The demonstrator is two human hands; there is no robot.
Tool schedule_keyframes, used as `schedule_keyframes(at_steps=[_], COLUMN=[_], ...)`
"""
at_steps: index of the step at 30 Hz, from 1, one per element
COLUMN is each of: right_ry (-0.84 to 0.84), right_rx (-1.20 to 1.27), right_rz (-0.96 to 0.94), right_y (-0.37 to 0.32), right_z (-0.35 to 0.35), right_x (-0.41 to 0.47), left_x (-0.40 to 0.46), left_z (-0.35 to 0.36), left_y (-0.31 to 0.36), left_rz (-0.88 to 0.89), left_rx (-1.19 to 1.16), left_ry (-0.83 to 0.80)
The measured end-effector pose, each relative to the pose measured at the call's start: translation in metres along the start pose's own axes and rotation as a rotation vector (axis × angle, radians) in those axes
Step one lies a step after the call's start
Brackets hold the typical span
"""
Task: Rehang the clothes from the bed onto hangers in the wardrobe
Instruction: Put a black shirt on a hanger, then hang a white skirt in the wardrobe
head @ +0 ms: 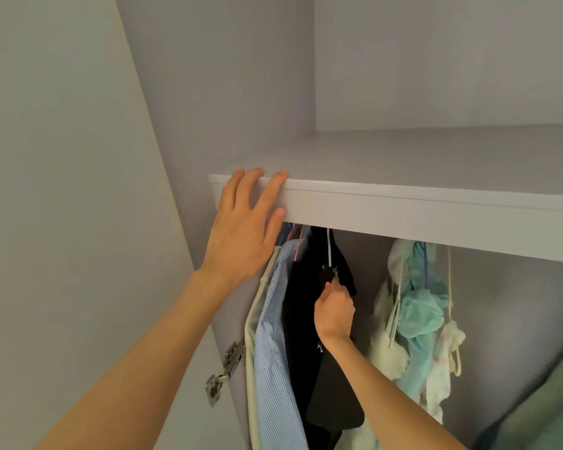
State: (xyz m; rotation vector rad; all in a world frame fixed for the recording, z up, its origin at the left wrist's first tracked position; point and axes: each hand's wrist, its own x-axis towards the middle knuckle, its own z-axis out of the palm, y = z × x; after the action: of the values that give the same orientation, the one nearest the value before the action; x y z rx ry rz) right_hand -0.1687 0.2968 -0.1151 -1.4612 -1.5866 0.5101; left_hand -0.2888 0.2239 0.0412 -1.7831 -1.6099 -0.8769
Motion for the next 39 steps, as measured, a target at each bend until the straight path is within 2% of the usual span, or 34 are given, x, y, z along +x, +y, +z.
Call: schedule_keyframes(at_steps=[6,10,16,22,25,31,34,39], right_ry=[-0.119,-0.206,-0.414,-0.552,-0.582,-0.641,-0.697,-0.874], right_rx=[-0.118,-0.078,-0.012,-0.021,-0.093,-0.19,-0.228,-0.339], right_rz=[-0.135,-0.199,-0.126,-0.277,-0.4,-0.655,-0.723,-0.839], right_y=[-0.012,-0.018,-0.026,-0.005,0.004,0.013,0.028,0.042], right_z=[0.02,0.034,0.037,0.021,0.008,-0.019,-0.029,-0.03], right_x=[0.009,0.008,0.008,0.008,0.004,-0.038,-0.077,-0.154], left_x=[0.001,0.0,0.0,-0.016,-0.054,-0.182,-0.246,-0.348], left_z=[0.005,0.007,0.005,0.002,0.011,0.026,0.014,-0.03], left_y=[-0.001,-0.001,0.0,0.006,0.007,0.016,0.033,0.058], left_rz=[-0.011,-0.018,-0.028,-0.071,-0.114,-0.295,-0.371,-0.601], left_rx=[-0.007,-0.004,0.018,0.03,0.059,0.212,0.293,0.331], left_ry=[0.017,-0.004,-0.007,-0.019,-0.065,-0.262,-0.375,-0.521])
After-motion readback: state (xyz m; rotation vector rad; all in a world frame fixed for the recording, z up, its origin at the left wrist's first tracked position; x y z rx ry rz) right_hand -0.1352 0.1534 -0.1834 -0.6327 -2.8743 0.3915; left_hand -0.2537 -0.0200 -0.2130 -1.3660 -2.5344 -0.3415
